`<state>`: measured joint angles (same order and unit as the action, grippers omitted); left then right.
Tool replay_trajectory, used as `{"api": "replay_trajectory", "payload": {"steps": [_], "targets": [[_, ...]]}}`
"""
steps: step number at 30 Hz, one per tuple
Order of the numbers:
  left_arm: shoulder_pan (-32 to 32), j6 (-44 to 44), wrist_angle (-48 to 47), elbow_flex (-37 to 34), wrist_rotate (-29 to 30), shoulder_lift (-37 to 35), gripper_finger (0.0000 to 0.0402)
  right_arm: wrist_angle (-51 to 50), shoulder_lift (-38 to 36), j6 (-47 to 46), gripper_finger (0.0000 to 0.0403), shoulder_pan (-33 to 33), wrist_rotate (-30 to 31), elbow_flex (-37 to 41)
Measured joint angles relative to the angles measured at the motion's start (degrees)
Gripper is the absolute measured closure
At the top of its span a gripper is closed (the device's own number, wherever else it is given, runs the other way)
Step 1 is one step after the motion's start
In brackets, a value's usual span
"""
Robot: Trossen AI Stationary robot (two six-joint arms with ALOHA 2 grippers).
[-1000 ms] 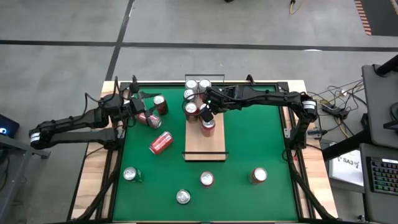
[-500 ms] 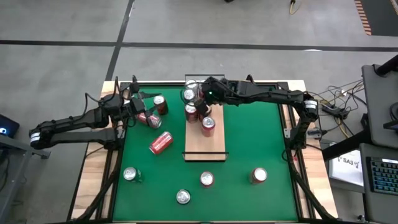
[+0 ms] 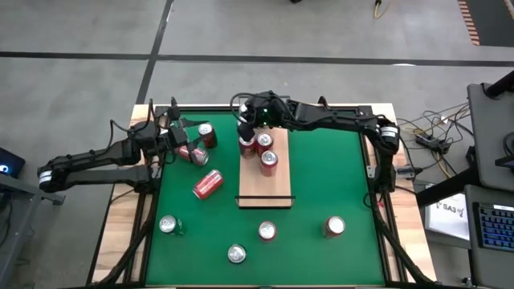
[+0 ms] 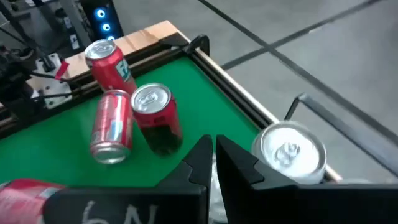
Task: Place canned beverage on shelf
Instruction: Adjust the green soda can
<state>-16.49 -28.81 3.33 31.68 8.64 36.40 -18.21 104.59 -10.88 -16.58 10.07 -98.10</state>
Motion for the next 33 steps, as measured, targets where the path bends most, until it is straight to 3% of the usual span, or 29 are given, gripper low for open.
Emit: {"api": "replay_trajectory", "payload": {"steps": [28,33], "targets": [[-0.02,-0.32,-0.06,0.00,0.09,0.50,0.0254,1.57,6.52,6.09,0.0390,0.04,0.72,0.50],[-0.07,-0.34,-0.24,0.00,2.45,0.52,0.0254,0.92,6.37,6.04,0.0390,0.07,1.92,0.50]]}}
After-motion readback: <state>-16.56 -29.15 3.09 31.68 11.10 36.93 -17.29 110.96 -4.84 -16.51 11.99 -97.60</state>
